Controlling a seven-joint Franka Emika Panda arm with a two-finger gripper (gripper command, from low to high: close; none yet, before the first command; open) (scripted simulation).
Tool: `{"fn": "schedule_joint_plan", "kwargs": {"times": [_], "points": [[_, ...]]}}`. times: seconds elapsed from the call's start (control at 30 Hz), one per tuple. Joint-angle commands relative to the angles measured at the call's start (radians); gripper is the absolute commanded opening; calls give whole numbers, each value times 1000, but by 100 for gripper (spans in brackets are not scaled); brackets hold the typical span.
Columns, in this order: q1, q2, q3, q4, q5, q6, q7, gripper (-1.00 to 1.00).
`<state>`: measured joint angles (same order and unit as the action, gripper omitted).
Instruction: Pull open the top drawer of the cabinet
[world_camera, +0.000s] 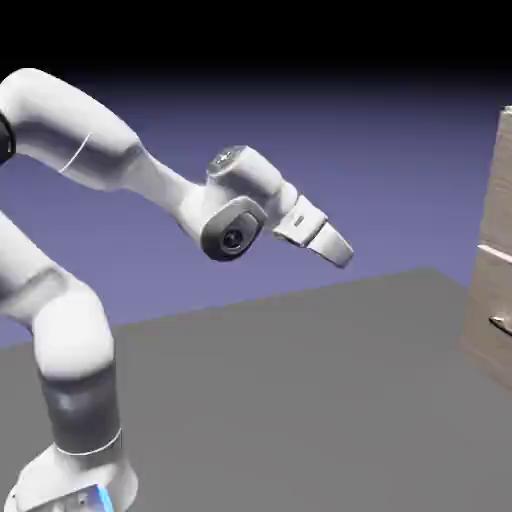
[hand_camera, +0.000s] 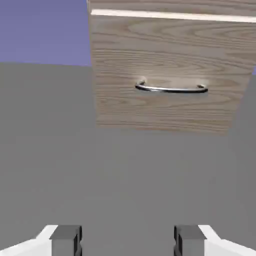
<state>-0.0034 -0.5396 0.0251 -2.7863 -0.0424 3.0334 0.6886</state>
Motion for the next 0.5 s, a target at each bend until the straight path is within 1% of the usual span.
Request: {"fn": "schedule_joint_plan", "kwargs": {"times": [0.0, 0.47], "points": [[-13, 25, 21, 20, -35, -3, -44, 0], [-191, 378, 312, 295, -527, -45, -652, 0]]}}
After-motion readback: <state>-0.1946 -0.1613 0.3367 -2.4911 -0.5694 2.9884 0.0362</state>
